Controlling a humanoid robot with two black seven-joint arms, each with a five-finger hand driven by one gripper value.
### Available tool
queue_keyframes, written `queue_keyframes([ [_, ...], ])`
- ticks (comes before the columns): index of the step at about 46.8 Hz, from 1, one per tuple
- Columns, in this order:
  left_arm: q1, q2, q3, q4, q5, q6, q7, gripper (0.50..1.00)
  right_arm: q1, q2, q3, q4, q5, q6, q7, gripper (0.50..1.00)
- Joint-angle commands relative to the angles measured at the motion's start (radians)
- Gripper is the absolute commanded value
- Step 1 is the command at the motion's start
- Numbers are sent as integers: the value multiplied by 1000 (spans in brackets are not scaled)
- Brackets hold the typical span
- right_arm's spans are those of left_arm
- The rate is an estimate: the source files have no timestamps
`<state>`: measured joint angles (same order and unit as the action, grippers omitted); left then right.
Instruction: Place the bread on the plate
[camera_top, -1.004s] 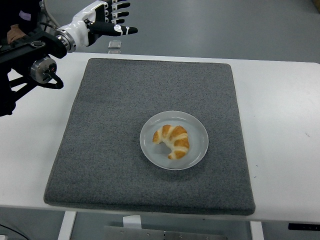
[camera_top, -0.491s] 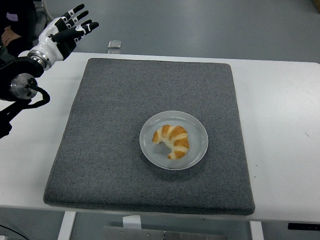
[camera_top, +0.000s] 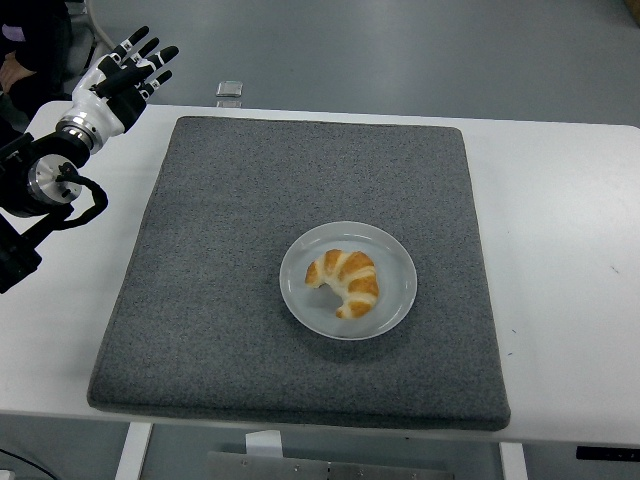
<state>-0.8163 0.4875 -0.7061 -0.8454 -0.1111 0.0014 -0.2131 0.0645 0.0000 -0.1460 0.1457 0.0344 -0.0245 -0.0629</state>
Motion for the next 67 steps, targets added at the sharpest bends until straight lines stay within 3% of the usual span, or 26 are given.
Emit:
queue_keyframes([
  [1, 0, -10, -13, 20, -18, -1, -3, 996, 0, 0, 0, 0, -1, 0, 0, 930],
  [14, 0, -73, -70, 103, -24, -3, -6, 999, 0, 0, 0, 0, 1, 0, 0, 932],
  [18, -1, -84, -72, 112, -24, -3, -37, 999, 0, 0, 0, 0, 1, 0, 0, 930],
  [67, 22, -125, -66, 112, -12, 2, -54, 999, -2, 0, -4, 2, -2, 9, 5, 930],
])
